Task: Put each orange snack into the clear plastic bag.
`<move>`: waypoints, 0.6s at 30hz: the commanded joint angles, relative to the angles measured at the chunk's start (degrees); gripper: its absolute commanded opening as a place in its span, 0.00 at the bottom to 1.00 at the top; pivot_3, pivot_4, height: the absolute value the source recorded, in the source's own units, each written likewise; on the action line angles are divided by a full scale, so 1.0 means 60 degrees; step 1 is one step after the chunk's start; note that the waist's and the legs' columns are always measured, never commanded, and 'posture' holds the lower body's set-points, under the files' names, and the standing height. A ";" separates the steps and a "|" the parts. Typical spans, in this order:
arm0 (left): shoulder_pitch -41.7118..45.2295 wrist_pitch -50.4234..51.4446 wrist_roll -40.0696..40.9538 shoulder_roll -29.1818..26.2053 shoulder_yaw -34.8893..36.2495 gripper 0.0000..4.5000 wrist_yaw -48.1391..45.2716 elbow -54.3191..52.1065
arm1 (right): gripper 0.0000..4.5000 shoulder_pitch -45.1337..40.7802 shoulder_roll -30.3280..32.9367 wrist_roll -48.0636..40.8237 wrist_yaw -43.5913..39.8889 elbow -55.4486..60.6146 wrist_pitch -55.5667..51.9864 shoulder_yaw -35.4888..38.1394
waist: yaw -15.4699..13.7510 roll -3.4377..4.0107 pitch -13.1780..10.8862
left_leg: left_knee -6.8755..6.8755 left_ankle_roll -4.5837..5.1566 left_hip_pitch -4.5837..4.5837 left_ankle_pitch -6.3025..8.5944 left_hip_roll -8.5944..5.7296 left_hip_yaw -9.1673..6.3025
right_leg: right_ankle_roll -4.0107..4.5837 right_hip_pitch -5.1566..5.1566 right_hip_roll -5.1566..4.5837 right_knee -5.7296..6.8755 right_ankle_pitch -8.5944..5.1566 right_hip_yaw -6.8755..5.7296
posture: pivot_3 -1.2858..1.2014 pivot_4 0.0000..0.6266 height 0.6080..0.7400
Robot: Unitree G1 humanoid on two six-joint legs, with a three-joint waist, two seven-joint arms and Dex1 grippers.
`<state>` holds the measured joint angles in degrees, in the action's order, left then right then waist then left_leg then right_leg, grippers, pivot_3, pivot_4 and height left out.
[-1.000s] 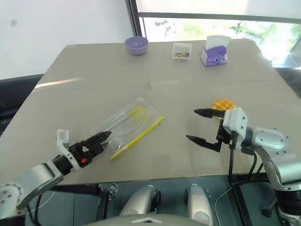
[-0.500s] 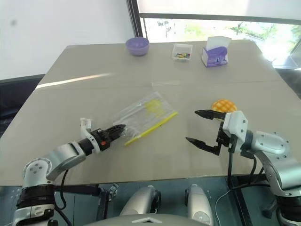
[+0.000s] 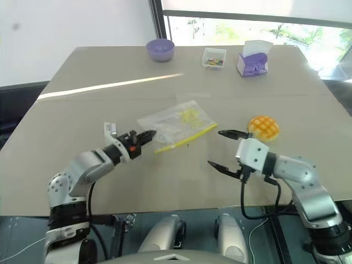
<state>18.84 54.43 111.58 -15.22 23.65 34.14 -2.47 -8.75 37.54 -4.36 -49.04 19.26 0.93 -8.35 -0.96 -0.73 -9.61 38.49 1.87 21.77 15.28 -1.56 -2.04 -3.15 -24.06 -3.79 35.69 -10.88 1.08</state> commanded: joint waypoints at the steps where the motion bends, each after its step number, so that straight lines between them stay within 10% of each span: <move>1: 0.0598 -0.0449 0.0237 0.0657 0.0358 0.01 0.0975 -0.0844 | 1.00 -0.0895 -0.0581 0.1225 0.0500 -0.1411 0.0570 -0.0881 | 0.0021 -0.0023 -0.0013 | -0.0012 -0.0001 0.0001 0.0000 -0.0007 -0.0002 | 0.0000 -0.0002 0.0000 -0.0009 0.0000 0.0000 | 0.52 0.24 1.00; 14: 0.1548 -0.0845 0.0237 0.1852 0.0759 0.01 0.2638 -0.1546 | 1.00 -0.3898 -0.2755 0.5080 0.4867 -0.6225 0.1917 -0.1999 | 0.0019 -0.0086 -0.0055 | -0.0025 -0.0005 0.0021 -0.0003 -0.0033 -0.0017 | -0.0013 -0.0017 0.0010 -0.0027 0.0011 -0.0007 | 0.52 0.24 1.00; 18: 0.1611 -0.0800 0.0237 0.1846 0.0862 0.00 0.2662 -0.1487 | 0.73 -0.4089 -0.2836 0.5139 0.5111 -0.6673 0.1982 -0.1935 | 0.0024 -0.0087 -0.0056 | -0.0026 -0.0004 0.0024 -0.0003 -0.0040 -0.0021 | -0.0030 -0.0015 0.0012 -0.0040 0.0022 -0.0010 | 0.52 0.24 1.00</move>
<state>27.08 49.43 112.01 -4.12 28.54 50.23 -9.37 -32.41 20.44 26.53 -19.42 -20.49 11.87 -20.59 -0.82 -1.25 -9.95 38.33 1.85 21.91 15.27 -1.80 -2.17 -3.33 -24.15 -3.71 35.45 -10.75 1.02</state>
